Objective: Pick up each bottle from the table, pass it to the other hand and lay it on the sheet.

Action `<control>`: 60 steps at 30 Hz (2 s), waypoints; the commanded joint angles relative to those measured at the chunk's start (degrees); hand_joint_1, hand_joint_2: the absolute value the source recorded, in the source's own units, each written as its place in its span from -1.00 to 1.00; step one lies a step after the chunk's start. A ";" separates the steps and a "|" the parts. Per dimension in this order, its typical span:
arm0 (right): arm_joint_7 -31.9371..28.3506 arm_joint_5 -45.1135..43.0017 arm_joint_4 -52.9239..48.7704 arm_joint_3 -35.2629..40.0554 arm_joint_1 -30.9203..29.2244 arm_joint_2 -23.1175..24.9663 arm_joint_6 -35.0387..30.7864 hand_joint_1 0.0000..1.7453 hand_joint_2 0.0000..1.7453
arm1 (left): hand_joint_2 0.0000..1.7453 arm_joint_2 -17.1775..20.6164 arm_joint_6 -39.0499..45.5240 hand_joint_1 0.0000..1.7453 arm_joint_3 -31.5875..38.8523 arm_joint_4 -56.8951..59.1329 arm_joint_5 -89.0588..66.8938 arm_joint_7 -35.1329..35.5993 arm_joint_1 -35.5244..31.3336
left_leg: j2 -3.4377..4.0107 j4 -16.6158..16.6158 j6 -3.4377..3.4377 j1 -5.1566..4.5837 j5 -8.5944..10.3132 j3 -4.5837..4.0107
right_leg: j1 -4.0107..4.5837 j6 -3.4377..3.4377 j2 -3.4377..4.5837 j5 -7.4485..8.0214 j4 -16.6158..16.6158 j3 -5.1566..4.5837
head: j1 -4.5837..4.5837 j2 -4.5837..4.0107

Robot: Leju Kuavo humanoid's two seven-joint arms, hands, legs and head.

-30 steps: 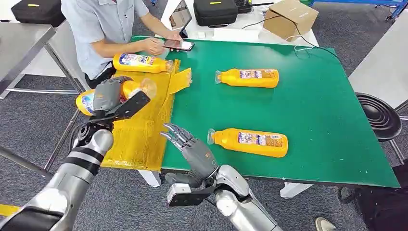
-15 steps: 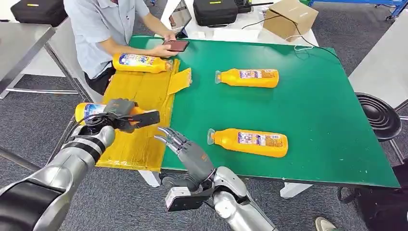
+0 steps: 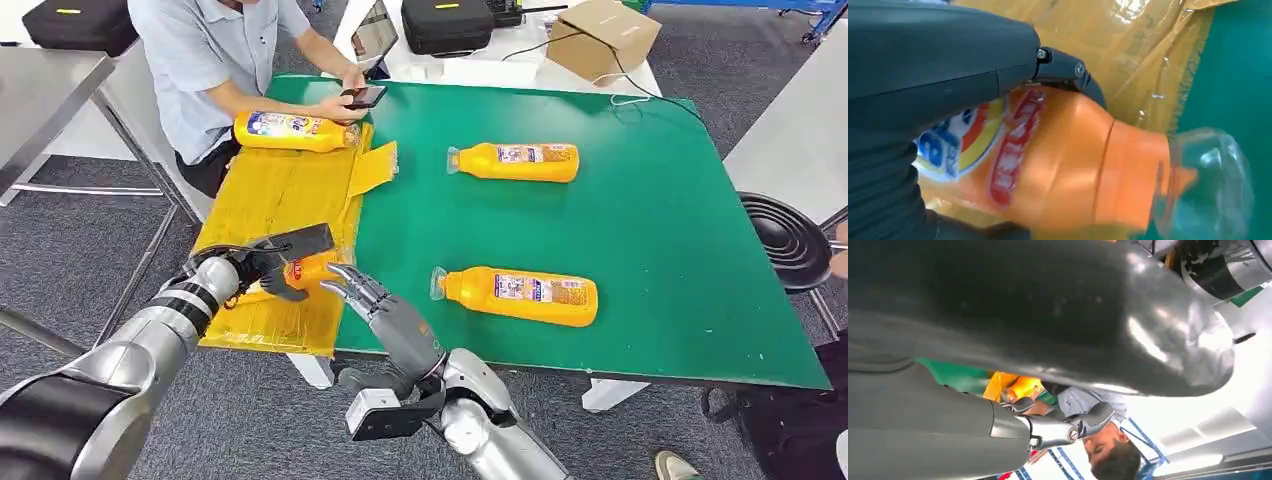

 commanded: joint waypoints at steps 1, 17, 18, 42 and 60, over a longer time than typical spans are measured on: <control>0.11 -0.85 3.62 1.59 -2.23 -1.11 -0.45 -1.00 -1.00 | 1.00 -1.99 1.89 -1.00 2.81 4.17 3.03 1.97 0.78 | 0.03 -0.05 -0.04 0.01 -0.01 0.14 | 0.03 -0.09 -0.02 -0.02 -0.05 0.14 | -0.02 0.00; -0.25 -1.05 3.59 1.25 -1.05 -2.03 -1.88 -1.00 -1.00 | 1.00 -2.33 8.78 -1.00 2.36 -4.53 9.10 -9.95 8.26 | 0.04 -0.10 -0.04 0.00 -0.01 0.26 | 0.01 -0.08 -0.01 0.00 -0.11 0.27 | -0.02 0.00; -0.29 -1.05 3.46 1.28 -0.93 -2.13 -1.92 -1.00 -1.00 | 1.00 -2.10 8.27 -1.00 2.22 -5.76 9.50 -9.56 8.66 | 0.00 -0.08 -0.02 -0.02 0.00 0.17 | -0.02 -0.04 -0.02 0.00 -0.06 0.17 | -0.02 0.00; -0.30 3.47 0.73 -0.23 2.11 -4.92 -5.02 -1.00 -1.00 | 1.00 2.73 6.07 -1.00 4.58 -55.05 36.92 -20.99 30.87 | 0.13 -0.01 -0.07 0.04 -0.08 0.12 | 0.05 -0.10 0.06 -0.03 -0.04 0.08 | -0.04 0.00; 4.06 14.16 0.96 -16.84 4.26 -16.24 -12.92 -1.00 1.00 | 1.00 -1.95 -2.79 -1.00 13.22 -75.79 60.16 -23.09 49.56 | 0.05 -0.20 0.01 -0.04 -0.07 0.33 | -0.03 -0.03 -0.04 -0.04 -0.28 0.35 | -0.04 0.00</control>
